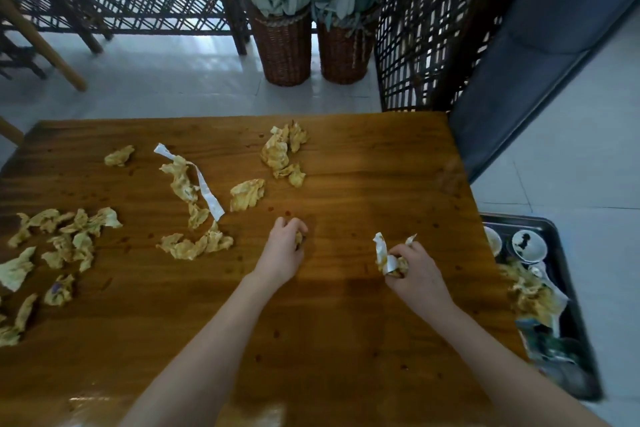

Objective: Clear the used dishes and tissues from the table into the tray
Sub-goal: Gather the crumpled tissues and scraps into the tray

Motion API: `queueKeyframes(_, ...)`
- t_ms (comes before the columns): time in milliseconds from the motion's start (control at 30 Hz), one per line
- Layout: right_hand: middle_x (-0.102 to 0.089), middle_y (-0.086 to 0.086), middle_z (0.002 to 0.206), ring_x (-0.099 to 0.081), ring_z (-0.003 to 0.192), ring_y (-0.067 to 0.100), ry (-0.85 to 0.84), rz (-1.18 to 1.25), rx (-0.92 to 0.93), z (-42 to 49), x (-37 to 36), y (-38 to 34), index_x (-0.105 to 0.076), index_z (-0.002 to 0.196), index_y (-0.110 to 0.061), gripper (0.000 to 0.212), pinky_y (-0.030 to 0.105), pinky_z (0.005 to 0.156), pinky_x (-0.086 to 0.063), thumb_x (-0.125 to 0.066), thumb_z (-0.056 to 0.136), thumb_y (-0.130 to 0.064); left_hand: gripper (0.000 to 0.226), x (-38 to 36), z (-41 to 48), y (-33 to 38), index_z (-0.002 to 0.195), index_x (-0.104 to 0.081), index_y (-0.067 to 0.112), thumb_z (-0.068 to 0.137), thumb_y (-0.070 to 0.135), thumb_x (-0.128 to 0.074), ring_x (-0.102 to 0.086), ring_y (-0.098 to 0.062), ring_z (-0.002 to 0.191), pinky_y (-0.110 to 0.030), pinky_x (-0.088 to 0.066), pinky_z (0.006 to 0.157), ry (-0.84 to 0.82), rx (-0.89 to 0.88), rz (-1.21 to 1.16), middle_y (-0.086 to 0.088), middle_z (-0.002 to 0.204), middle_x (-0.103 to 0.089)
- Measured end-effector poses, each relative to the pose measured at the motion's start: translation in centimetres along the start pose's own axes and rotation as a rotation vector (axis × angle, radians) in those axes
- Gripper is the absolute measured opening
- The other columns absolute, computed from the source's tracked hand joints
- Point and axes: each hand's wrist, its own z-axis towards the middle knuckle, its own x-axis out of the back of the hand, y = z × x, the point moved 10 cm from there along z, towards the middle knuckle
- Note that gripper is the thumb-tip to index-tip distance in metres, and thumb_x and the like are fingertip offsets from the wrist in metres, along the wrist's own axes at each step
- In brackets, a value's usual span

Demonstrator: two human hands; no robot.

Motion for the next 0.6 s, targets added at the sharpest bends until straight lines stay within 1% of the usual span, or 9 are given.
queueKeyframes(133,-0.046,-0.011,0.096,-0.048,0.083,0.006,0.072,0.007,-0.022,-0.5,4.6,3.8,-0.061,0.099,-0.022,0.03,0.009,0.063,-0.034,-0.076,0.074,-0.015,0.04,-4.1,1.7,7.7,0.109,-0.048,0.027,0.084,-0.001,-0.063,-0.046,-0.013,0.09,-0.02,-0.037,0.076,-0.051,-0.104,-0.013,0.005,0.105,-0.038)
queueKeyframes(200,-0.047,-0.009,0.097,-0.048,0.084,0.008,0.087,0.029,-0.053,-0.9,6.6,6.6,-0.061,0.099,-0.022,0.029,0.013,0.066,-0.035,-0.075,0.074,-0.016,0.039,-6.4,2.6,11.5,0.109,-0.048,0.029,0.085,0.002,-0.063,-0.047,-0.012,0.089,-0.019,-0.037,0.075,-0.074,-0.137,-0.022,0.006,0.105,-0.038)
queueKeyframes(300,-0.049,-0.006,0.099,-0.052,0.084,0.012,0.11,0.069,-0.12,-1.8,9.3,11.3,-0.061,0.099,-0.021,0.026,0.022,0.073,-0.042,-0.072,0.076,-0.016,0.036,-10.0,3.6,16.8,0.11,-0.049,0.029,0.087,0.005,-0.063,-0.048,-0.013,0.087,-0.02,-0.04,0.072,-0.109,-0.171,-0.024,0.007,0.104,-0.037)
queueKeyframes(367,-0.049,-0.005,0.098,-0.053,0.083,0.013,0.114,0.067,-0.166,-2.5,10.8,14.6,-0.061,0.1,-0.02,0.027,0.023,0.073,-0.043,-0.072,0.076,-0.016,0.035,-12.4,4.1,20.1,0.111,-0.05,0.029,0.087,0.006,-0.063,-0.048,-0.011,0.087,-0.019,-0.04,0.075,-0.119,-0.195,-0.023,0.007,0.104,-0.038)
queueKeyframes(500,-0.05,-0.004,0.098,-0.051,0.082,0.012,0.14,0.069,-0.261,-3.7,13.4,21.1,-0.061,0.099,-0.019,0.029,0.02,0.069,-0.037,-0.074,0.075,-0.015,0.036,-17.4,4.7,26.2,0.113,-0.053,0.027,0.086,0.006,-0.064,-0.049,-0.008,0.092,-0.017,-0.039,0.084,-0.167,-0.258,-0.042,0.007,0.108,-0.041)
queueKeyframes(600,-0.051,0.0,0.1,-0.053,0.085,0.017,0.165,0.111,-0.315,-4.6,14.7,25.4,-0.063,0.099,-0.014,0.03,0.024,0.074,-0.043,-0.075,0.072,-0.009,0.035,-21.4,5.1,30.2,0.114,-0.054,0.025,0.086,0.006,-0.063,-0.05,-0.01,0.094,-0.019,-0.041,0.088,-0.233,-0.305,-0.048,0.005,0.109,-0.042)
